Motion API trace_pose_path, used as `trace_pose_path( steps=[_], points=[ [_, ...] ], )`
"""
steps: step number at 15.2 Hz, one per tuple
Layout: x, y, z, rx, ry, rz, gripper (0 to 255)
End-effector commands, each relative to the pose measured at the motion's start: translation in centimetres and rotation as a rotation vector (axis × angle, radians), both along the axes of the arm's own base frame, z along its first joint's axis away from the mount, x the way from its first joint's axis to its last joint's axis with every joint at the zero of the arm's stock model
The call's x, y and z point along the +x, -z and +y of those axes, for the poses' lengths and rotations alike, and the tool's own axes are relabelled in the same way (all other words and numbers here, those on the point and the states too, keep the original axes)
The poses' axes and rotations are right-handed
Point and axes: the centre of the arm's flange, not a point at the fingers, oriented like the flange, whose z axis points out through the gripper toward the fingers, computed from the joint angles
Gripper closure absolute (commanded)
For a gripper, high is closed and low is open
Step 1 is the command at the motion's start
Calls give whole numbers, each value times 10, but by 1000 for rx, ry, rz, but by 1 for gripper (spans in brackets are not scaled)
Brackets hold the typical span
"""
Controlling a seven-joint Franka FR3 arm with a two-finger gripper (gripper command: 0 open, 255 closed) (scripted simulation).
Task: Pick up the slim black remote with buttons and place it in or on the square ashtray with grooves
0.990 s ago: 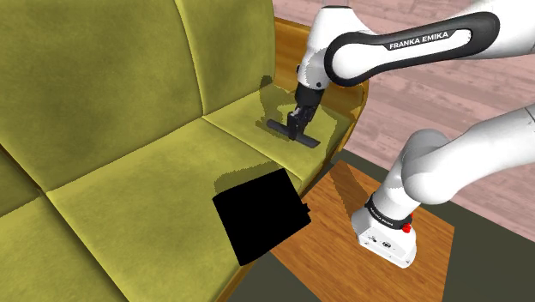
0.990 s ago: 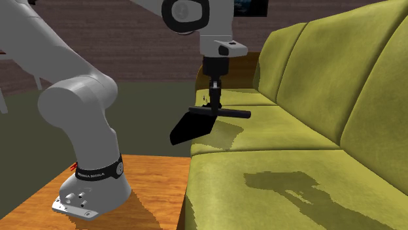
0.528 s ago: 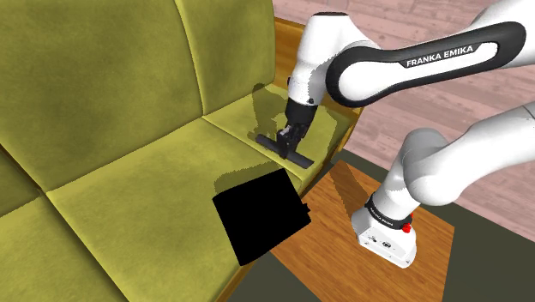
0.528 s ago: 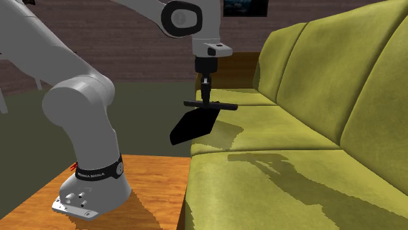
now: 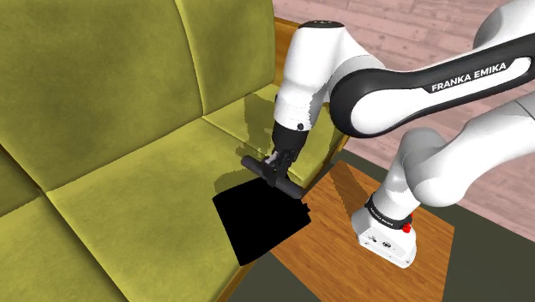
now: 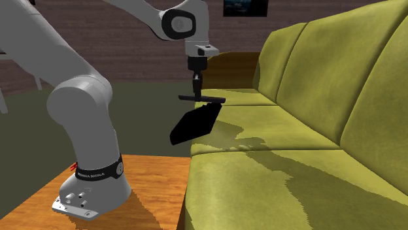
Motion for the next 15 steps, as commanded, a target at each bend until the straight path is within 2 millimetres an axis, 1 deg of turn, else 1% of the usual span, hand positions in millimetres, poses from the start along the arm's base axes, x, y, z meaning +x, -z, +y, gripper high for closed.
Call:
trace_pose_path(
  steps=[1, 12, 15],
  points=[
    [-7, 0, 21, 1, 2, 0, 255],
    [-7, 60, 21, 1, 2, 0, 255],
    [-7, 60, 21, 1, 2, 0, 255]
  ],
)
